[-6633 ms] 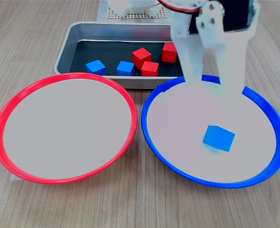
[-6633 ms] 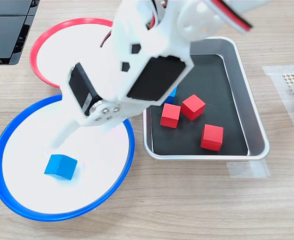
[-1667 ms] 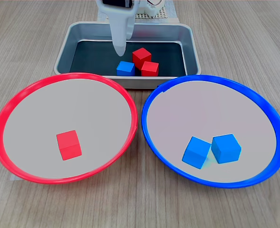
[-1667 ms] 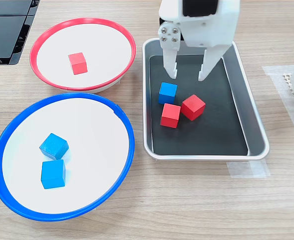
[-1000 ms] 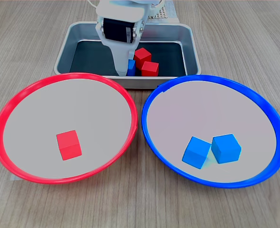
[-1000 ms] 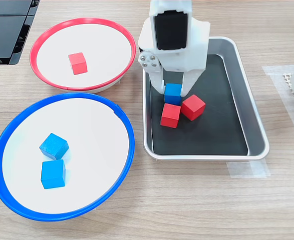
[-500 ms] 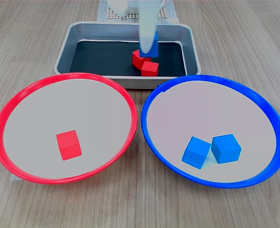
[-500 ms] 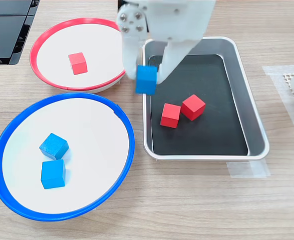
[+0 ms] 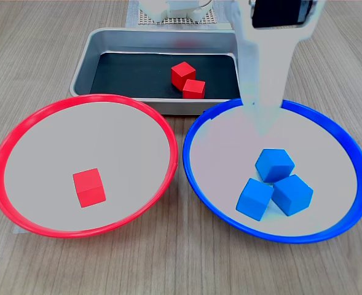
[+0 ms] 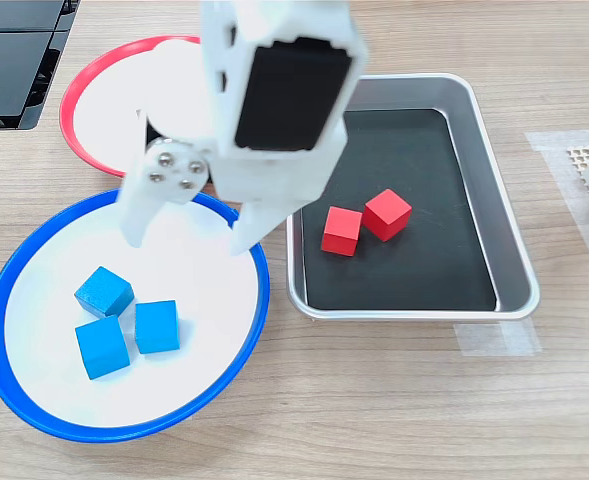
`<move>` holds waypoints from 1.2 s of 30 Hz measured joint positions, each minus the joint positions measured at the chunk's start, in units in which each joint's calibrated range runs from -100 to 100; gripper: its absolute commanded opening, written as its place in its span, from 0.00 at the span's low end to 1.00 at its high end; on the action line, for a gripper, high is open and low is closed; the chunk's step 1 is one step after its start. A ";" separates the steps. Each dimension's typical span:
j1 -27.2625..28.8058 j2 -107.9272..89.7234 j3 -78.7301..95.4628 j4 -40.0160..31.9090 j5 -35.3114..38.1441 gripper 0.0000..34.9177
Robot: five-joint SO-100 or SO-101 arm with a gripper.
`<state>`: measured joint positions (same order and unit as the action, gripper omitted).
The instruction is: Move six blocks from tray to matching dishes
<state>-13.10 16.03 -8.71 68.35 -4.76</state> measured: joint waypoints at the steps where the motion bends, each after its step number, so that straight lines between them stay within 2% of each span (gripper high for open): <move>1: 0.80 -1.79 1.36 2.28 0.00 0.01; 7: 5.49 -12.28 14.70 14.03 2.20 0.01; 8: 8.32 -16.54 22.50 15.33 4.59 0.01; 9: 9.56 -17.90 25.05 15.99 5.52 0.05; 11: 11.33 -22.76 35.75 15.09 11.33 0.25; 13: 12.12 -24.30 38.75 12.23 13.43 0.35; 14: 12.30 -24.72 40.38 11.58 14.80 0.44; 16: 11.50 -24.89 41.56 10.03 16.65 0.44; 18: 10.00 -24.89 41.83 8.48 18.51 0.49; 25: 7.96 -22.17 42.20 5.79 23.39 0.44; 36: 11.59 -16.71 42.38 4.73 28.23 0.43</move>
<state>-1.50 -0.68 33.67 73.08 23.47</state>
